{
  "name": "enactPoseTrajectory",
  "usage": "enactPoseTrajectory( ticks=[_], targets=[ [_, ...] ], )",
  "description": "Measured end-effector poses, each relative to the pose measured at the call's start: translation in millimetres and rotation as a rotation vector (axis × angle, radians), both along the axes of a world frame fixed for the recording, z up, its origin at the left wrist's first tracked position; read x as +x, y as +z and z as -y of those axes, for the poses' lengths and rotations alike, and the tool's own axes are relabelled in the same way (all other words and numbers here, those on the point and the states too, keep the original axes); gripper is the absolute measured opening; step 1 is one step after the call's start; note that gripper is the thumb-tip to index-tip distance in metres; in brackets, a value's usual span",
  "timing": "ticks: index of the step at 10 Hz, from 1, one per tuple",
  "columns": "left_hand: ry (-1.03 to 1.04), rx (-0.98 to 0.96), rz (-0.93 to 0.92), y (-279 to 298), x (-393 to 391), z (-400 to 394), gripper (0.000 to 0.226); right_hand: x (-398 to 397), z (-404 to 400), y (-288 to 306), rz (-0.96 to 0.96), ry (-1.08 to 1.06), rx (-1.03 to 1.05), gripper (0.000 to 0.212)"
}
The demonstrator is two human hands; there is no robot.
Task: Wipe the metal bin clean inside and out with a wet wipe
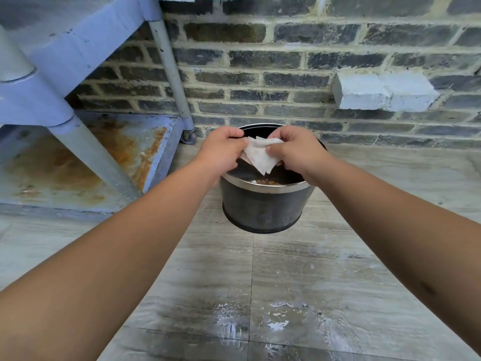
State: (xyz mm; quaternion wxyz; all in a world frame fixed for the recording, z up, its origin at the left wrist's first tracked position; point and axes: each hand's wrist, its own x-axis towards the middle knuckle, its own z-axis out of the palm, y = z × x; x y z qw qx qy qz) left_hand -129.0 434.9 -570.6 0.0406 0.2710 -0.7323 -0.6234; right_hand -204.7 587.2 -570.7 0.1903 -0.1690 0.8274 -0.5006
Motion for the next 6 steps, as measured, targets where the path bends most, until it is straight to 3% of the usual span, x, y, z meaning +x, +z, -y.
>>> enactPoseTrajectory(
  ticks=[2, 3, 4, 5, 6],
  targets=[
    [0.059, -0.085, -0.020, -8, 14, 31, 0.038, -16, 24, -20, 0.172, -0.118, 0.170, 0.007],
    [0.024, -0.113, -0.019, -13, 21, 36, 0.042, -14, 39, -28, 0.264, -0.077, 0.174, 0.004],
    [0.025, -0.160, -0.040, -17, 26, 42, 0.051, -12, 46, -38, 0.408, 0.044, 0.152, 0.024],
    [0.055, -0.166, -0.064, -14, 30, 49, 0.059, -10, 43, -42, 0.358, 0.066, 0.197, 0.032],
    [0.097, -0.152, -0.112, -10, 33, 53, 0.061, -10, 32, -40, 0.121, 0.058, 0.208, 0.030]
  ],
)
